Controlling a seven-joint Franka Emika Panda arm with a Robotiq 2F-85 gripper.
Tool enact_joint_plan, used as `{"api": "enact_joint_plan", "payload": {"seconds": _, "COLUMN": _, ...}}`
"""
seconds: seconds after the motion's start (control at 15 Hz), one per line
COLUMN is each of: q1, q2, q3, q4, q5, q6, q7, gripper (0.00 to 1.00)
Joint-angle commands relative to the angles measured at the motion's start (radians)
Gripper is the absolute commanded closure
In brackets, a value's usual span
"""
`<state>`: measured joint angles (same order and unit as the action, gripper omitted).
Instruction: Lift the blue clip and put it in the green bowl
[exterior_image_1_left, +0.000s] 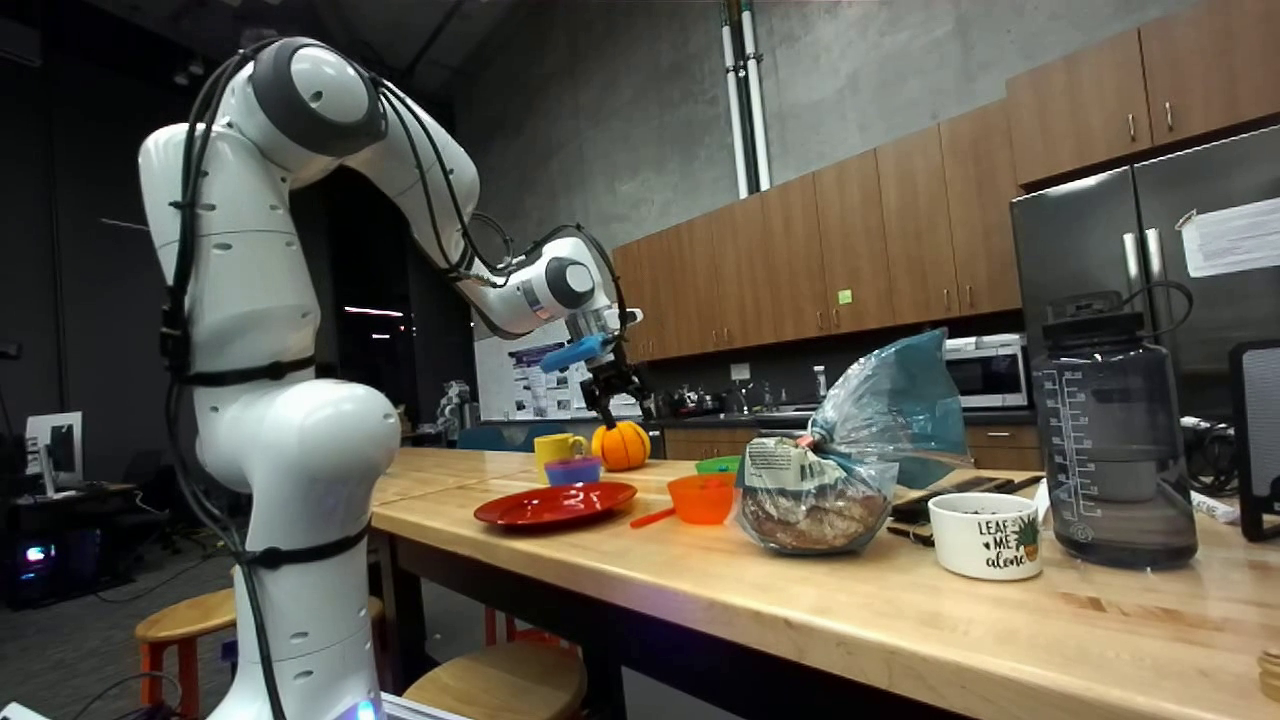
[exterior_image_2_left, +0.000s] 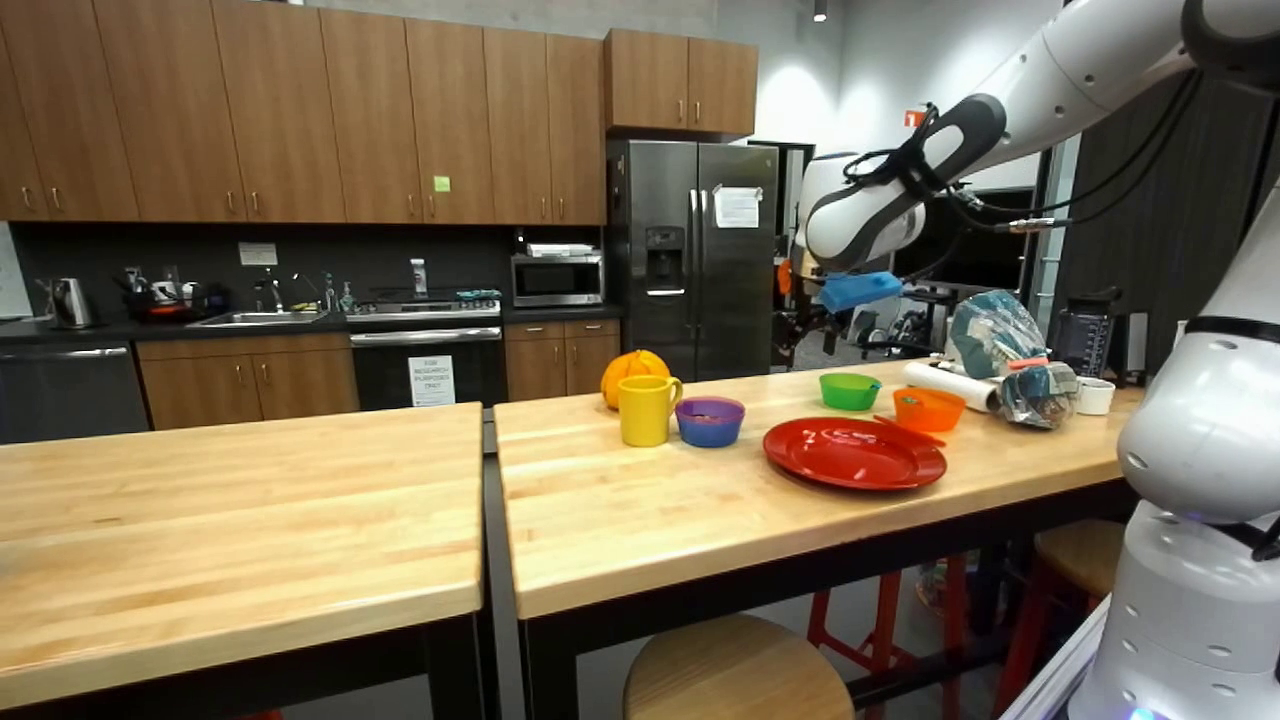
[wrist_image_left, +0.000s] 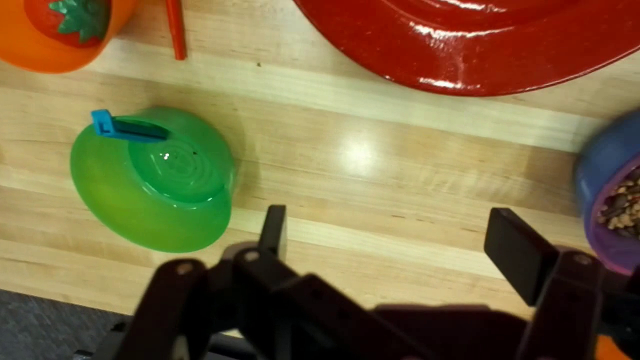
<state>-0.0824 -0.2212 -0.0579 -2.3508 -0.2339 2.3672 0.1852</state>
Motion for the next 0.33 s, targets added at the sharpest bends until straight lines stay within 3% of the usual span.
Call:
{"api": "enact_joint_plan", "payload": {"seconds": 0.0, "q1": 0.013, "q2": -0.074, "q3": 0.019, "q4": -0.032, "q5": 0.055, "q6": -0.077, "q7": -0.028, "gripper": 0.0}}
{"api": "enact_joint_plan", "payload": {"seconds": 0.27, "q1": 0.019, "q2": -0.124, "q3": 0.043, "q4": -0.06, "q5": 0.07, "q6": -0.125, "q7": -0.001, "gripper": 0.0}}
